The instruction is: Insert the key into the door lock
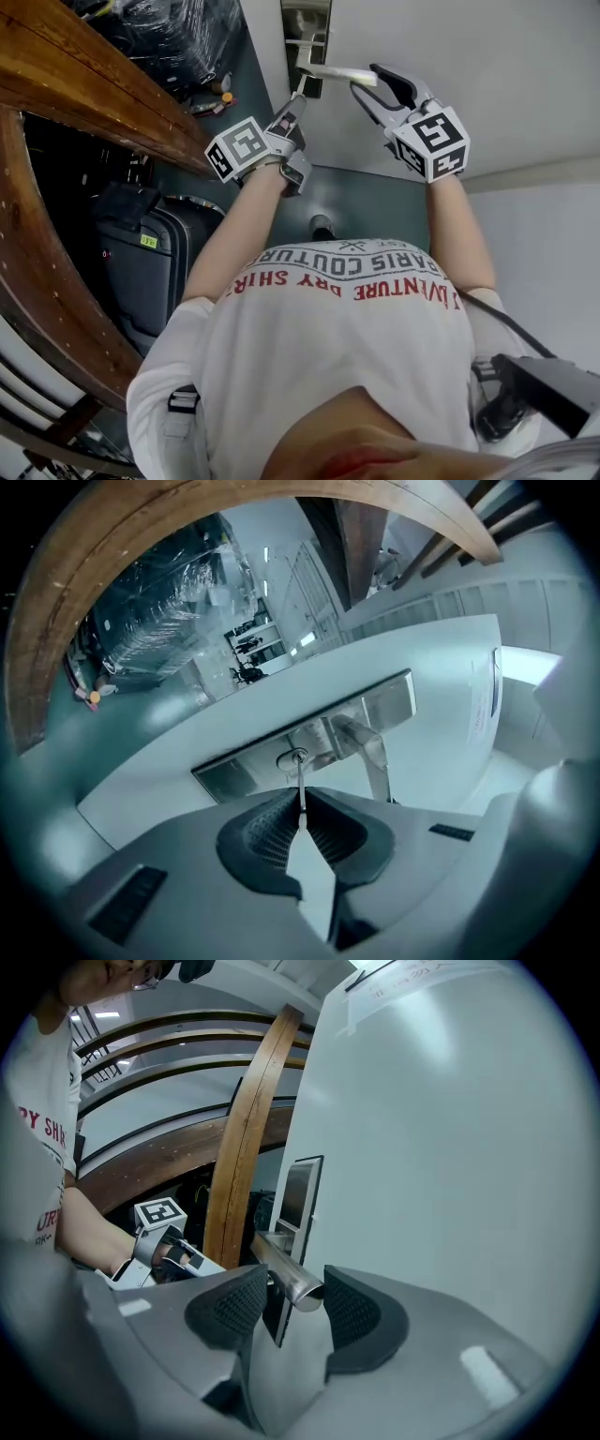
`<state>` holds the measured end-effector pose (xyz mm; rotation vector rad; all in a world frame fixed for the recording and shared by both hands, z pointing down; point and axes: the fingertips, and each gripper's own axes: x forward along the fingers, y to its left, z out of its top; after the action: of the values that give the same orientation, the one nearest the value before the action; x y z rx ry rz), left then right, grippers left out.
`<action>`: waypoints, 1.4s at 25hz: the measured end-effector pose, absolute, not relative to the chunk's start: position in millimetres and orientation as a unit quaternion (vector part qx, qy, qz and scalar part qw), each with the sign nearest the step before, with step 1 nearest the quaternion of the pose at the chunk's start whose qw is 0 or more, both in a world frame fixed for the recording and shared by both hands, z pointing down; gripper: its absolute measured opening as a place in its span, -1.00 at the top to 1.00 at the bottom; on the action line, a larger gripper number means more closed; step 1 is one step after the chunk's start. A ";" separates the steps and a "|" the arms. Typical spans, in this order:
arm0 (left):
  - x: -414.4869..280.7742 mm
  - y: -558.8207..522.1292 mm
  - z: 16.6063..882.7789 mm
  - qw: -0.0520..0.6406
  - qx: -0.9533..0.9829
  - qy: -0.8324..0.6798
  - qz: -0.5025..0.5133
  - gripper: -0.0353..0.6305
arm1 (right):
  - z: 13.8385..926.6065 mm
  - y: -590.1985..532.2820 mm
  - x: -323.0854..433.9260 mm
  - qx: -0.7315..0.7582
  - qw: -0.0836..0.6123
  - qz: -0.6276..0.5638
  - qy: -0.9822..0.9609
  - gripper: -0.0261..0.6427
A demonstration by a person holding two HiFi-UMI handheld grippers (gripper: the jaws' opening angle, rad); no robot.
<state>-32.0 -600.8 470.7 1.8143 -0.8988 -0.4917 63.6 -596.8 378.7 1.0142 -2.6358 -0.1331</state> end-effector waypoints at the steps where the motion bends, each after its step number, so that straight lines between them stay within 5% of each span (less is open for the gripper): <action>1: -31.7 -602.4 472.1 0.511 0.747 -0.370 -0.212 0.82 | 378.2 -596.9 63.3 0.354 0.156 -0.047 -0.921 0.40; 35: -25.7 -617.0 472.2 0.571 0.654 -0.357 -0.343 0.82 | 380.2 -595.1 63.8 0.360 0.150 -0.038 -0.920 0.41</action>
<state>-25.7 -617.0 472.2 1.5351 -0.8386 -0.8042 63.8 -595.1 380.2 1.0341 -2.6425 -0.1097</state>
